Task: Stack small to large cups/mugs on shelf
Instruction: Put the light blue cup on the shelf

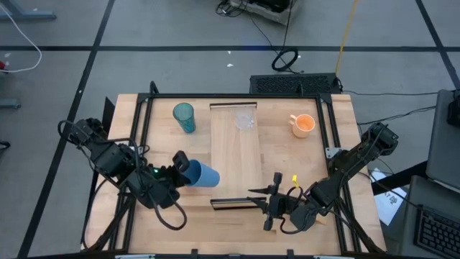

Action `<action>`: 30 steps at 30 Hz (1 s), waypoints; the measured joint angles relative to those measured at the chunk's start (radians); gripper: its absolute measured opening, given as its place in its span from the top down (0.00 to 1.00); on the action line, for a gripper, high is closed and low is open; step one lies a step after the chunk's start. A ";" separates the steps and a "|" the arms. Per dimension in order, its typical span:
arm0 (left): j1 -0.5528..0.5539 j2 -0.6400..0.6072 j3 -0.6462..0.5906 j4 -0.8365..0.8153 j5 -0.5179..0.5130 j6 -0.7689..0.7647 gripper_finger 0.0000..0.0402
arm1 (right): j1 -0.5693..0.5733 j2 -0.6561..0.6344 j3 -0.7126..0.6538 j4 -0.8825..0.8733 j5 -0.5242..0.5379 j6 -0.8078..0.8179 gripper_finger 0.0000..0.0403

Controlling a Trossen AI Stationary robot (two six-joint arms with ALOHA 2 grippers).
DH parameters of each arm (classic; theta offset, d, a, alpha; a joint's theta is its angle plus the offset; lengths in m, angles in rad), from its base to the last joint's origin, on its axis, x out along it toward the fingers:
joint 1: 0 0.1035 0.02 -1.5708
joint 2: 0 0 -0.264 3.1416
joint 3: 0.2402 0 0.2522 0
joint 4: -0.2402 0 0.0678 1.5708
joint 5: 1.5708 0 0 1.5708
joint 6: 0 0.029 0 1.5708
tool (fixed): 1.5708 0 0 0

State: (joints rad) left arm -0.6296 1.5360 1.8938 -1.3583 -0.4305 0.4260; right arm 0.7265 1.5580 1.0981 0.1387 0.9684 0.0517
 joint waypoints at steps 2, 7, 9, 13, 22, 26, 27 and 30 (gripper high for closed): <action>0.000 0.000 0.000 0.001 0.000 -0.013 1.00 | 0.000 0.000 0.000 0.000 0.000 0.000 0.75; 0.000 0.000 0.000 0.003 0.000 -0.064 1.00 | 0.000 0.000 0.000 0.000 0.000 0.000 0.75; 0.000 0.000 0.000 0.003 0.000 -0.086 1.00 | 0.000 0.000 0.000 0.000 0.000 0.000 0.75; 0.000 0.000 0.000 0.003 0.001 -0.119 1.00 | -0.001 0.000 0.000 0.007 0.000 0.000 0.75; 0.021 0.000 -0.001 0.113 0.015 -0.200 1.00 | -0.065 0.000 -0.001 0.139 0.000 -0.014 0.75; 0.045 0.016 0.000 0.164 0.024 -0.280 1.00 | -0.104 0.000 -0.001 0.292 0.000 -0.078 0.75; 0.049 0.025 0.000 0.159 0.014 -0.288 1.00 | -0.109 0.000 -0.001 0.335 0.003 -0.111 0.75; 0.056 0.055 -0.001 0.128 -0.004 -0.290 1.00 | -0.125 0.000 0.006 0.388 0.008 -0.180 0.71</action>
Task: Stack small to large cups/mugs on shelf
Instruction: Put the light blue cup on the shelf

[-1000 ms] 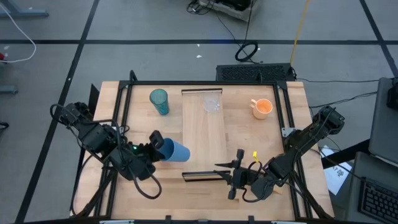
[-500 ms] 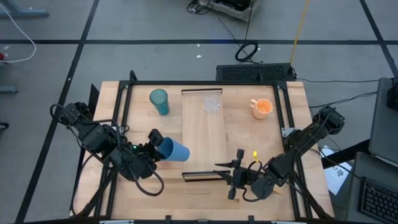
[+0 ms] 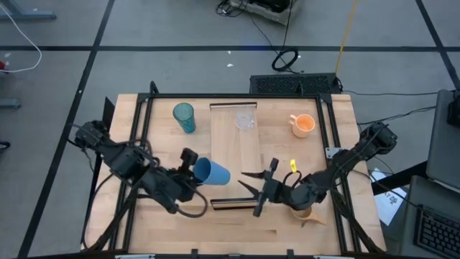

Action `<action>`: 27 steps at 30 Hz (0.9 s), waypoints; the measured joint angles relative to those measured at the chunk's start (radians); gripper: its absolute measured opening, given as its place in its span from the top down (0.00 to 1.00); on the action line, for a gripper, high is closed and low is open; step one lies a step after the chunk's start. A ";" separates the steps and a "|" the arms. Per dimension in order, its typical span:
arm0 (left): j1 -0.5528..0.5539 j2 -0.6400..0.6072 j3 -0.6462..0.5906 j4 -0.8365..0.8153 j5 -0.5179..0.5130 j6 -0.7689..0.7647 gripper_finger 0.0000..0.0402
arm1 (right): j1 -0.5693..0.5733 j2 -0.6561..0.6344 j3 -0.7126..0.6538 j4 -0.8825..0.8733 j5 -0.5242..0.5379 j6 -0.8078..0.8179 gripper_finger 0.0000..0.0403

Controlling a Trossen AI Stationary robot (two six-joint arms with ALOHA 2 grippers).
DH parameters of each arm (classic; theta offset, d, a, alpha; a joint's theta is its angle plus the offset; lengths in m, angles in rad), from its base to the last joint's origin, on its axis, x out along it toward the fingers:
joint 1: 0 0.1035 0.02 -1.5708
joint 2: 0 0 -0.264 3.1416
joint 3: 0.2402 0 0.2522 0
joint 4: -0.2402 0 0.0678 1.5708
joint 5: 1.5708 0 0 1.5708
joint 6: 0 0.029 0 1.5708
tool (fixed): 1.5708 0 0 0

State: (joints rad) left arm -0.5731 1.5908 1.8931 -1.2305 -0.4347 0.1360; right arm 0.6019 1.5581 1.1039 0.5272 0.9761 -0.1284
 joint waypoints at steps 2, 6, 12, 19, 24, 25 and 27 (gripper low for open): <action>0.003 0.018 0.000 -0.017 0.001 0.031 1.00 | -0.014 0.000 0.014 -0.009 0.006 -0.009 0.66; 0.015 0.049 0.000 -0.024 0.042 0.124 1.00 | -0.057 0.000 0.101 -0.192 -0.087 0.094 0.49; 0.052 0.052 0.000 -0.052 0.072 0.275 1.00 | -0.138 0.000 0.243 -0.524 -0.322 0.275 0.27; 0.098 0.044 0.000 -0.103 0.143 0.397 1.00 | -0.212 0.000 0.273 -0.581 -0.487 0.300 0.17; 0.101 0.044 0.000 -0.103 0.147 0.463 1.00 | -0.237 0.012 0.273 -0.625 -0.546 0.279 0.12; 0.100 0.044 0.000 -0.103 0.147 0.479 1.00 | -0.238 0.014 0.273 -0.629 -0.563 0.276 0.12; 0.099 0.042 0.000 -0.103 0.147 0.497 1.00 | -0.246 0.026 0.273 -0.608 -0.601 0.273 0.11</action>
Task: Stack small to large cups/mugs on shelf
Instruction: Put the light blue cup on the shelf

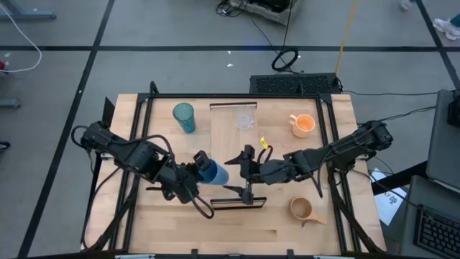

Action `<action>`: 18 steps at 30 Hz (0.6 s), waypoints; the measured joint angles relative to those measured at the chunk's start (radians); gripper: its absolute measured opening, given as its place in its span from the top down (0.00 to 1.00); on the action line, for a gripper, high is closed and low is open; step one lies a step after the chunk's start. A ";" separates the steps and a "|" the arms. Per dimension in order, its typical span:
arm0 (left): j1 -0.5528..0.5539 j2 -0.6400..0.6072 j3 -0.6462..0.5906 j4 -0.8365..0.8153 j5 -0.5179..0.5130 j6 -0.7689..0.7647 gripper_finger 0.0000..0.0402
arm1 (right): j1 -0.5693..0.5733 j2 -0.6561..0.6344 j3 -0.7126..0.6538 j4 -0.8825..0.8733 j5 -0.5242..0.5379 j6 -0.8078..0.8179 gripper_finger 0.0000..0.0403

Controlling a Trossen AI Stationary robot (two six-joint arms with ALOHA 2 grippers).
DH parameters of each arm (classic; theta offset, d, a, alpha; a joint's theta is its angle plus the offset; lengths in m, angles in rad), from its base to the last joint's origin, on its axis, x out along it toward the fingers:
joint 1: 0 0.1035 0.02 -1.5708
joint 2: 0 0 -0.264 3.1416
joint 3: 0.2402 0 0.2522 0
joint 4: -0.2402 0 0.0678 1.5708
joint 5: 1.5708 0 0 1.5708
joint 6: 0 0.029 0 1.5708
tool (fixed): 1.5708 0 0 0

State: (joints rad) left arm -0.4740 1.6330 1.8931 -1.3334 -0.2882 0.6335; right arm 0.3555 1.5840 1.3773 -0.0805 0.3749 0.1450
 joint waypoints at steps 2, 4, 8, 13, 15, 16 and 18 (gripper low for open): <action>0.000 -0.006 0.000 0.001 0.000 0.013 1.00 | -0.002 0.003 0.000 -0.008 -0.017 -0.005 0.11; 0.001 -0.009 0.000 0.005 -0.002 0.032 1.00 | -0.007 0.016 0.000 0.005 -0.022 -0.007 0.11; 0.003 -0.006 0.000 0.027 0.000 0.074 1.00 | -0.021 0.043 0.000 0.009 -0.039 -0.010 0.11; 0.002 -0.007 0.000 0.046 0.000 0.092 0.99 | -0.031 0.052 -0.001 0.056 -0.061 -0.032 0.11; 0.002 -0.007 0.000 0.045 0.000 0.099 0.99 | -0.034 0.051 -0.001 0.070 -0.067 -0.034 0.12; 0.002 -0.007 0.000 0.045 0.000 0.100 1.00 | -0.035 0.051 0.000 0.072 -0.068 -0.034 0.14; 0.003 -0.007 0.000 0.043 0.000 0.104 1.00 | -0.035 0.051 -0.001 0.076 -0.076 -0.041 0.18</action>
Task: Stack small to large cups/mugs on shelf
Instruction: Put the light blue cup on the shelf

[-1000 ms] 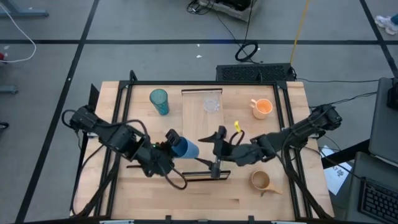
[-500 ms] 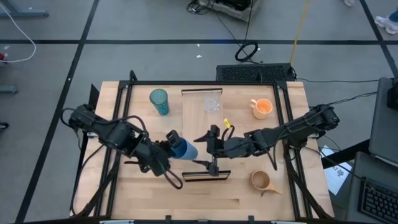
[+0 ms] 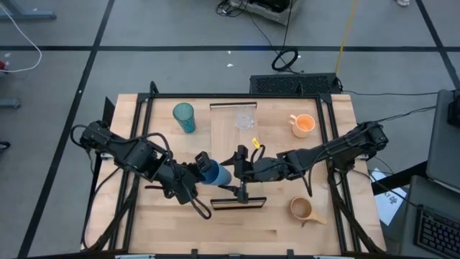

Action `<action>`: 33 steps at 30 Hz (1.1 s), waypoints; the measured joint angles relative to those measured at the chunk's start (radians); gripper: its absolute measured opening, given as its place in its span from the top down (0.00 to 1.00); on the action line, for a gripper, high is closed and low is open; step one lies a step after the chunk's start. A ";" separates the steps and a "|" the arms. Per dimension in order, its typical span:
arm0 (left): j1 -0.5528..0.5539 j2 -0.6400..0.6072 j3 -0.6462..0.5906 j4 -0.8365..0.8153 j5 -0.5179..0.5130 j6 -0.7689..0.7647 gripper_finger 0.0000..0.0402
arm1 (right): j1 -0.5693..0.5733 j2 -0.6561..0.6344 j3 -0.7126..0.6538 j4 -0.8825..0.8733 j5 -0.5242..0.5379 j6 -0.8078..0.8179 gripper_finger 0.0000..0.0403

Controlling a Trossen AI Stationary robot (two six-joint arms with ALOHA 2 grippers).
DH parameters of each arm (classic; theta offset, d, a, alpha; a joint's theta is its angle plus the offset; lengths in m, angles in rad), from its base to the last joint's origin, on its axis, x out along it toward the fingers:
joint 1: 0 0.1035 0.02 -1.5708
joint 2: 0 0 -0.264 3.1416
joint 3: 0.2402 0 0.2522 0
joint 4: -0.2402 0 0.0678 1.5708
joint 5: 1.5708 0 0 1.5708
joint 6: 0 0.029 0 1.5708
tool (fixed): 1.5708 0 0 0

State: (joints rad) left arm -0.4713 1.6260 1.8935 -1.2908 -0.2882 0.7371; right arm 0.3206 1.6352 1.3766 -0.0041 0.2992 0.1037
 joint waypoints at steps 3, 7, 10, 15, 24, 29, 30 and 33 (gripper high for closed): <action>-0.001 0.000 0.000 0.010 0.003 -0.001 0.99 | -0.007 0.004 0.000 0.001 -0.056 0.002 0.24; -0.001 0.001 -0.001 -0.001 0.014 0.013 0.99 | -0.013 0.031 0.000 0.021 -0.068 0.010 0.27; -0.002 0.001 -0.001 0.000 0.017 0.014 0.99 | -0.013 0.041 0.000 0.045 -0.069 0.012 0.22; 0.000 0.000 0.001 0.032 -0.009 0.029 0.99 | -0.013 0.047 0.000 0.033 -0.081 0.012 0.13; -0.002 0.000 0.001 0.029 -0.003 0.024 0.99 | -0.017 0.044 0.000 0.043 -0.094 0.013 0.19; -0.003 0.000 0.001 0.027 -0.002 0.024 0.97 | -0.019 0.044 0.000 0.040 -0.093 0.012 0.30; -0.002 0.000 0.001 0.025 -0.001 0.023 0.97 | -0.019 0.044 0.000 0.039 -0.092 0.009 0.31; -0.002 0.000 0.001 0.024 -0.002 0.000 0.97 | -0.018 0.044 0.000 0.039 -0.093 0.007 0.32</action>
State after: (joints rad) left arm -0.4736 1.6260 1.8942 -1.2667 -0.2897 0.7368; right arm 0.3023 1.6791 1.3762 0.0345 0.2058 0.1104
